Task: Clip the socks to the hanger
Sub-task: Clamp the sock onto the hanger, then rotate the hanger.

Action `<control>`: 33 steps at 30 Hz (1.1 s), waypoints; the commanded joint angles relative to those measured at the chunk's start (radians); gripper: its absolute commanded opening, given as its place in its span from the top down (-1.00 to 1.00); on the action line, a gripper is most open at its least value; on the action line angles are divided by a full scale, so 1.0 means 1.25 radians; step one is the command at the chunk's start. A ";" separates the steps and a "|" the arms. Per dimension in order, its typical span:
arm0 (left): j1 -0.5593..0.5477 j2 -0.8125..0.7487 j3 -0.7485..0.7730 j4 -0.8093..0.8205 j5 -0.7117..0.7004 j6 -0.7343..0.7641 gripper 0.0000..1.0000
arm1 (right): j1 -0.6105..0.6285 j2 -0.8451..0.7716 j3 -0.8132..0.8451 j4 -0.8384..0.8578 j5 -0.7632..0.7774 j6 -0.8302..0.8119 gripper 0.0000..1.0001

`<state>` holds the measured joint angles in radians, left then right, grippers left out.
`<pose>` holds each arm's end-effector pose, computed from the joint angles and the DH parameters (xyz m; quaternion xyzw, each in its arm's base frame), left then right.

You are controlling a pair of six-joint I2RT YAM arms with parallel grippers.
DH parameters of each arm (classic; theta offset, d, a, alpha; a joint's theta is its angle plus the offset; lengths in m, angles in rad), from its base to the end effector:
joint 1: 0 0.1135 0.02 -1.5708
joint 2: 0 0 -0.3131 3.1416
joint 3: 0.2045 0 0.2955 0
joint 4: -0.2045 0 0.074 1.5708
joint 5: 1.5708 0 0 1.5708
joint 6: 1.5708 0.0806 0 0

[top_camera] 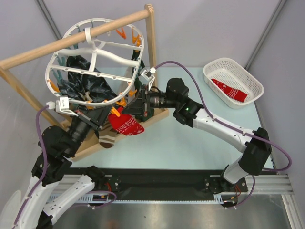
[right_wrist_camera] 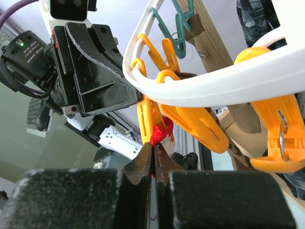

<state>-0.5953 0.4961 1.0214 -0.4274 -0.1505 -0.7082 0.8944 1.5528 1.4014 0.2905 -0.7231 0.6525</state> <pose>0.1043 -0.0561 0.4746 -0.0934 0.6655 -0.4080 0.6180 0.2355 0.3785 0.4609 -0.3390 0.5771 0.6591 0.3428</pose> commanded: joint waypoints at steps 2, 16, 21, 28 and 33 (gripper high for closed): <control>0.003 -0.007 0.016 -0.015 0.010 -0.016 0.79 | -0.001 0.011 0.041 0.071 -0.020 0.028 1.00; 0.001 -0.015 0.026 -0.041 -0.017 -0.010 -0.26 | -0.004 0.045 0.062 0.109 -0.033 0.060 1.00; 0.001 -0.037 0.049 -0.083 -0.034 0.003 -0.61 | -0.003 0.055 0.069 0.108 -0.029 0.056 1.00; 0.001 -0.129 0.106 -0.132 0.004 0.031 -0.59 | 0.037 0.065 0.102 0.033 0.031 -0.010 1.00; 0.001 -0.183 0.120 -0.116 0.070 0.078 -0.32 | 0.118 0.086 0.145 -0.003 0.146 -0.102 1.00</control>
<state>-0.5953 0.2852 1.1450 -0.5781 -0.1329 -0.6708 0.9833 1.6451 1.5124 0.3000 -0.6407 0.6197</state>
